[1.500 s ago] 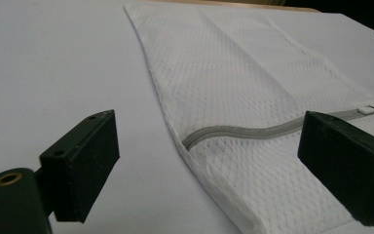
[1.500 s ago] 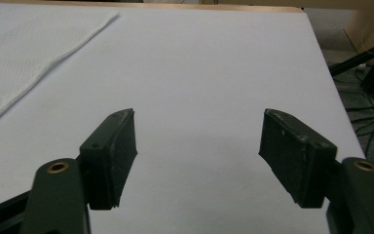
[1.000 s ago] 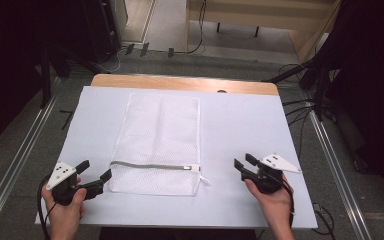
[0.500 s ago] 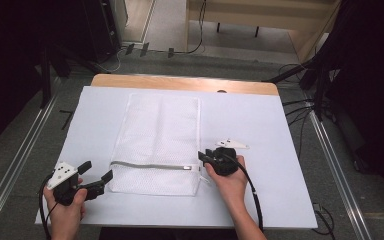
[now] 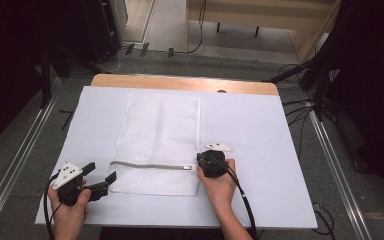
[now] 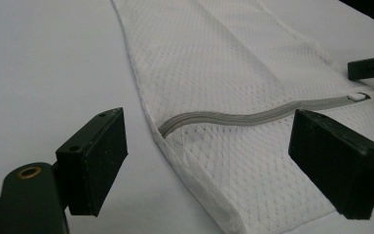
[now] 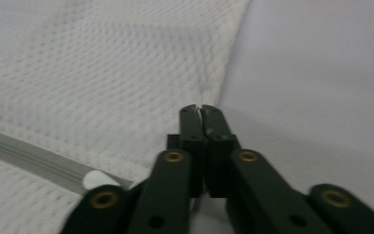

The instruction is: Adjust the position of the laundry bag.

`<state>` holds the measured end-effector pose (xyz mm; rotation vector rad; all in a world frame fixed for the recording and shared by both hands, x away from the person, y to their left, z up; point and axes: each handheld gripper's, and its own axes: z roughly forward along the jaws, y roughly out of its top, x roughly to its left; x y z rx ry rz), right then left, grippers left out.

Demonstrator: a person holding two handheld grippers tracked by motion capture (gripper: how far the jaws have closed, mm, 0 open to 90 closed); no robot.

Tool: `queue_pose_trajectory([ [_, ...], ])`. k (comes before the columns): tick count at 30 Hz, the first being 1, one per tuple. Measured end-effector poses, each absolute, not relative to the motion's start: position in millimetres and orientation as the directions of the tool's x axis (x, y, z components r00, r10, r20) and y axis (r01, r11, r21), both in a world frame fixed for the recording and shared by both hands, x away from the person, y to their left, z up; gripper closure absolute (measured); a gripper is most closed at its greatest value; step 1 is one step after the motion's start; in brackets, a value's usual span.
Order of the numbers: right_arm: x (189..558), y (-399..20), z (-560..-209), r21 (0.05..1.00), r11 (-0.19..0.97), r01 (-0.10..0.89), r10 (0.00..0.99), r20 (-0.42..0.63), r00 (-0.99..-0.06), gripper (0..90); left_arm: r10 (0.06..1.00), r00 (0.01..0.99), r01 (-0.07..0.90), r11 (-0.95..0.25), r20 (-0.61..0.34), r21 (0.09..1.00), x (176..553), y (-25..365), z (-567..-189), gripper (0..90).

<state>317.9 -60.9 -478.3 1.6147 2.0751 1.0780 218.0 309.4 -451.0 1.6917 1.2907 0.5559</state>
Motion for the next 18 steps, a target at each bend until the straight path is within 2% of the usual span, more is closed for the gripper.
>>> queue_pose_trajectory([
  [5,319.1,-68.1,-476.9,0.701,0.088,0.707,0.905,0.24,-0.351,90.0,0.919,0.352,0.517,-0.032,-0.178,0.856,217.7,307.7,-452.3,14.7],
  [18,313.8,-106.5,-470.6,0.721,0.095,0.686,0.907,0.222,-0.359,90.0,0.92,0.348,0.515,-0.028,-0.18,0.857,216.6,308.2,-451.9,14.7],
])
